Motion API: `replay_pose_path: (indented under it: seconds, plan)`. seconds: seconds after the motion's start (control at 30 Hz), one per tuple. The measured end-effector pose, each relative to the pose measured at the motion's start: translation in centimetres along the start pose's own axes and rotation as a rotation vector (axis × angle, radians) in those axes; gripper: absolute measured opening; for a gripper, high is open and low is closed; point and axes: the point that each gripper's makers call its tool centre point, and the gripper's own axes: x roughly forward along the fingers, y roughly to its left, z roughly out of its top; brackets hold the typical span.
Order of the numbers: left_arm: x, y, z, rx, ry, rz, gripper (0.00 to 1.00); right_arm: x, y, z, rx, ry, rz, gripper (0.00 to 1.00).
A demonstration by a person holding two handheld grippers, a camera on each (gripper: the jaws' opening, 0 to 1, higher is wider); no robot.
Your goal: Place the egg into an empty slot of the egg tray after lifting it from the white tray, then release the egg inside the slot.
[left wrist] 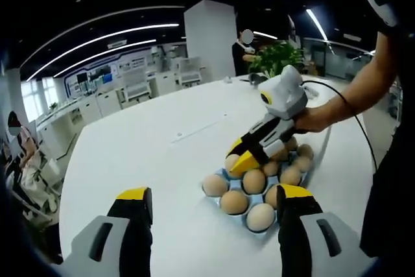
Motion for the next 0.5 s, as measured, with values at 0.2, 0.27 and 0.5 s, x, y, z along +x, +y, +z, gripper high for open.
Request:
replay_pose_path:
  seconds: [0.2, 0.27, 0.5]
  plan:
    - [-0.04, 0.08, 0.02, 0.003, 0.001, 0.002, 0.78, -0.04, 0.10, -0.02, 0.009, -0.009, 0.009, 0.26]
    - [-0.04, 0.07, 0.01, 0.004, 0.001, 0.001, 0.78, -0.04, 0.14, -0.02, 0.009, -0.012, 0.012, 0.25]
    - [-0.05, 0.05, 0.10, 0.007, 0.001, 0.001, 0.77, -0.08, 0.01, -0.07, 0.010, -0.017, 0.016, 0.26]
